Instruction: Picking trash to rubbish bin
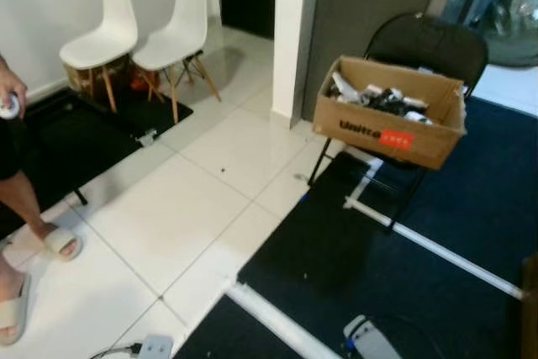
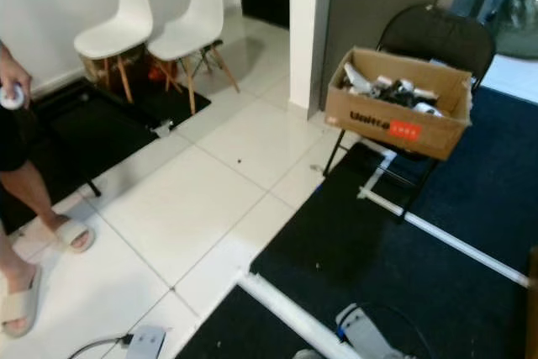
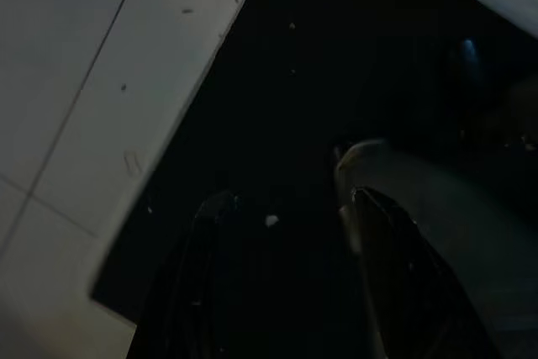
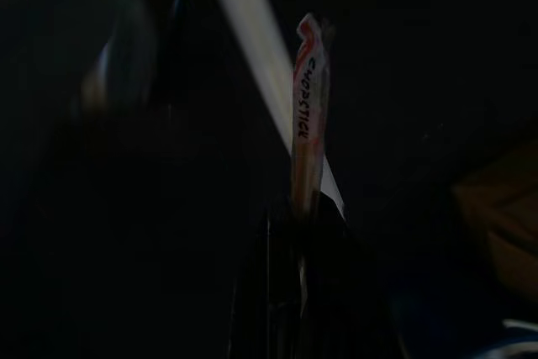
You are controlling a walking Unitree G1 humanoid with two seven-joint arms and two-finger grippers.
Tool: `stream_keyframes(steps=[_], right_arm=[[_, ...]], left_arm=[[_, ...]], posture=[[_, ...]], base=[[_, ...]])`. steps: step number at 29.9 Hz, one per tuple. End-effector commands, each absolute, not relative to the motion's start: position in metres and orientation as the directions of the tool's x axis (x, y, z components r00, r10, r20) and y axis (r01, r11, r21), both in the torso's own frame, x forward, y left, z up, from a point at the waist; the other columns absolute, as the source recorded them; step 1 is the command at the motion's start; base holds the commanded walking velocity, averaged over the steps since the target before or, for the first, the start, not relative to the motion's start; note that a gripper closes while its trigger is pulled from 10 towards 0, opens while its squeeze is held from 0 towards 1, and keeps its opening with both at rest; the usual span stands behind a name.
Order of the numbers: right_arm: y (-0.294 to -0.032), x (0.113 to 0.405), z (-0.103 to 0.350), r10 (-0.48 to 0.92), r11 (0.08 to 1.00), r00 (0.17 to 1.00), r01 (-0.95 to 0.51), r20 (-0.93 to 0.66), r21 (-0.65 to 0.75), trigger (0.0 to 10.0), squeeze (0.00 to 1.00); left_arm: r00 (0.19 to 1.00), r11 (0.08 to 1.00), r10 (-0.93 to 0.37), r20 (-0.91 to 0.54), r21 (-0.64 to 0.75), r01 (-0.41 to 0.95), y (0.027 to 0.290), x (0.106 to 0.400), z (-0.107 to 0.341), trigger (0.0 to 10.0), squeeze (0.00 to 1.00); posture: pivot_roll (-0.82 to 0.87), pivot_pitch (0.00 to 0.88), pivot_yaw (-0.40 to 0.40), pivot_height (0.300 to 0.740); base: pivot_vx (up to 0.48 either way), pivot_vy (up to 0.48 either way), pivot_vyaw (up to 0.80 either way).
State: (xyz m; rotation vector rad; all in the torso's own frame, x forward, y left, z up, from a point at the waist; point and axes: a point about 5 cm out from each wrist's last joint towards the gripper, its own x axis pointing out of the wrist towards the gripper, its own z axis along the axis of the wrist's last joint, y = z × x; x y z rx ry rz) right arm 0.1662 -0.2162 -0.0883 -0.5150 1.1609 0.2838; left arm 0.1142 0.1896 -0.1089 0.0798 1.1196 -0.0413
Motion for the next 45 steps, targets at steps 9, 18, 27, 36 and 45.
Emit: stream_keyframes(steps=[9,18,27,36,45], right_arm=[[-0.18,0.233,-0.057,0.102,0.925,0.587,-0.352,-0.803,-0.14,10.0,0.0],[-0.13,0.308,0.007,0.358,0.934,0.788,-0.313,-0.501,0.174,10.0,0.0],[-0.112,0.368,0.096,0.373,0.883,0.918,-0.306,-0.136,0.356,10.0,0.0],[-0.11,0.372,0.104,0.404,0.878,0.909,-0.354,-0.101,0.323,10.0,0.0],[-0.11,0.369,0.101,0.406,0.873,0.909,-0.354,-0.097,0.335,10.0,0.0]], left_arm=[[0.411,0.994,0.023,-0.911,0.063,0.084,0.196,0.11,-0.11,10.0,0.0],[0.403,0.994,0.04,-0.914,0.078,0.078,0.198,0.109,-0.11,10.0,0.0],[0.397,0.994,0.045,-0.917,0.081,0.074,0.198,0.108,-0.11,10.0,0.0],[0.392,0.993,0.054,-0.918,0.091,0.076,0.199,0.106,-0.111,10.0,0.0],[0.386,0.992,0.038,-0.922,0.082,0.096,0.196,0.104,-0.111,10.0,0.0]], posture=[[-0.04,0.008,0.056,0.74],[-0.03,0.014,0.051,0.74],[-0.03,0.026,0.028,0.74],[-0.03,0.012,0.024,0.74],[-0.03,0.021,0.041,0.74]], base=[[0.0,0.0,-0.79],[0.0,0.0,-0.53],[0.0,0.0,0.0],[0.24,0.0,-0.09],[0.407,0.0,-0.8]])
